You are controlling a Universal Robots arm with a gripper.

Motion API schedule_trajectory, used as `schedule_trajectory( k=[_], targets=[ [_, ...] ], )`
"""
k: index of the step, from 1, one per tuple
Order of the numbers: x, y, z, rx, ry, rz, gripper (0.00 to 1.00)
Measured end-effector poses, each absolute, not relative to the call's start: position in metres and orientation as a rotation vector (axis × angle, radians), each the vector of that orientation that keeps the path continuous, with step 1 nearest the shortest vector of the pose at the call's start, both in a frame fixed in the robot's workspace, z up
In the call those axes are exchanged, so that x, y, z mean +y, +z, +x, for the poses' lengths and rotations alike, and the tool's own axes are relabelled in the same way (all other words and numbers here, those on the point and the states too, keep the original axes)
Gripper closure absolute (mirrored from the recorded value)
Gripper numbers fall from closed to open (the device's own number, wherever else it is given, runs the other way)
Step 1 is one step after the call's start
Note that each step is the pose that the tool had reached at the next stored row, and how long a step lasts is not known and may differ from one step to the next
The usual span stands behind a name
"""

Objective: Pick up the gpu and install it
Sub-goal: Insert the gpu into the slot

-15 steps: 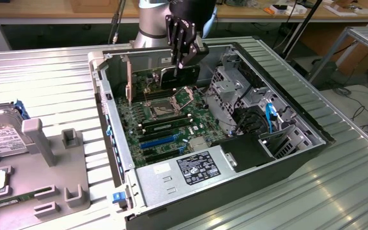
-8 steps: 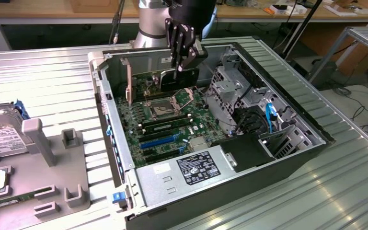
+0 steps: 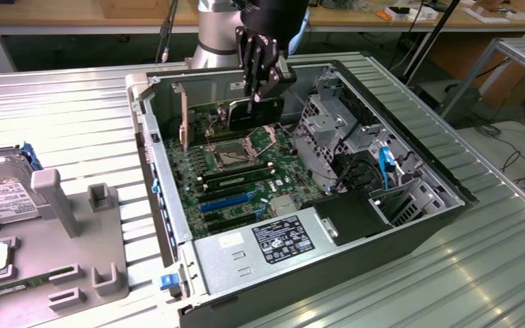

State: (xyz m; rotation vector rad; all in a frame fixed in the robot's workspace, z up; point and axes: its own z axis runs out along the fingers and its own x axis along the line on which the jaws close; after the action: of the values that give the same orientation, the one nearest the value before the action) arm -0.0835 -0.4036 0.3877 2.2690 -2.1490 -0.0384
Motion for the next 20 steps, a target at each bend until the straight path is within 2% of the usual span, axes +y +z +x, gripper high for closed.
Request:
schedule_trajectory(
  k=[20],
  targets=[
    [-0.404, 0.374, -0.084, -2.149, -0.038, 2.269, 0.73]
  ],
)
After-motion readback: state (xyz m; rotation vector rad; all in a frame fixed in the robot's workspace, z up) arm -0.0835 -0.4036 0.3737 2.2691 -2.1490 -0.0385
